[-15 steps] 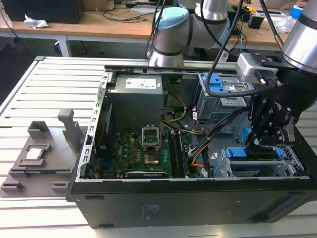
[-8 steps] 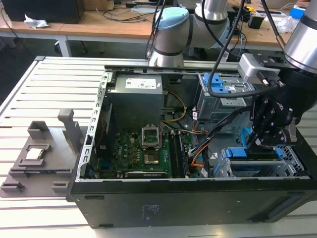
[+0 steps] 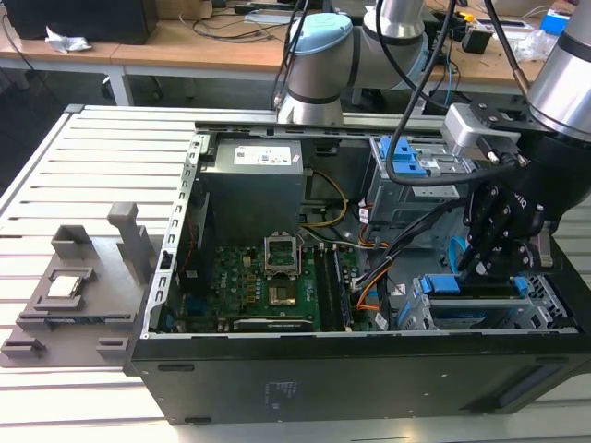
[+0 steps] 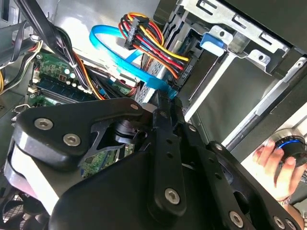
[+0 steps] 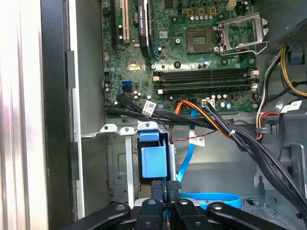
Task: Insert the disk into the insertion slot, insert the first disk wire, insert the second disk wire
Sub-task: 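Insert the second disk wire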
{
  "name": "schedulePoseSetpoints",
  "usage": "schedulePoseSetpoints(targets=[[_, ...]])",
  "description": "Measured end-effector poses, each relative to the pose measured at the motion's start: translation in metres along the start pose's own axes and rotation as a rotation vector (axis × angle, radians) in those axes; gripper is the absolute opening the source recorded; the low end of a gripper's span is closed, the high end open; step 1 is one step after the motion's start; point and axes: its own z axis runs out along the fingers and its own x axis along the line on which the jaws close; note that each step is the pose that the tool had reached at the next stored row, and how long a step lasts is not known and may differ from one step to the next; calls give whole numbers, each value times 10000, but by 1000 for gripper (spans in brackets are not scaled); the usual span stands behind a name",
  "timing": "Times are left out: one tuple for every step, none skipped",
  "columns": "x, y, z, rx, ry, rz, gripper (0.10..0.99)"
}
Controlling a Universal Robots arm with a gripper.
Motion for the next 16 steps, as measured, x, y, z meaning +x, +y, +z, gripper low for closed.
schedulePoseSetpoints(targets=[[0,0,0,-1,2,0,235],[3,2,-44,-1,-2,0,235],[7,6,-117,0,0,0,235],[8,9,-170,-1,3,0,235],[5,11,-204,0,4,0,235],[-9,16,-281,0,16,1,224],[-12,20,-350,1,22,1,157],[-15,23,-407,1,28,1,106],[-14,25,-448,1,28,2,106],[-12,28,-502,1,29,1,106],[-11,29,-517,2,28,1,106],[-10,29,-522,1,27,2,106],[-11,29,-522,1,25,2,106],[-11,29,-523,1,27,2,106],[-10,29,-524,1,28,2,106],[-10,29,-524,1,28,2,106]])
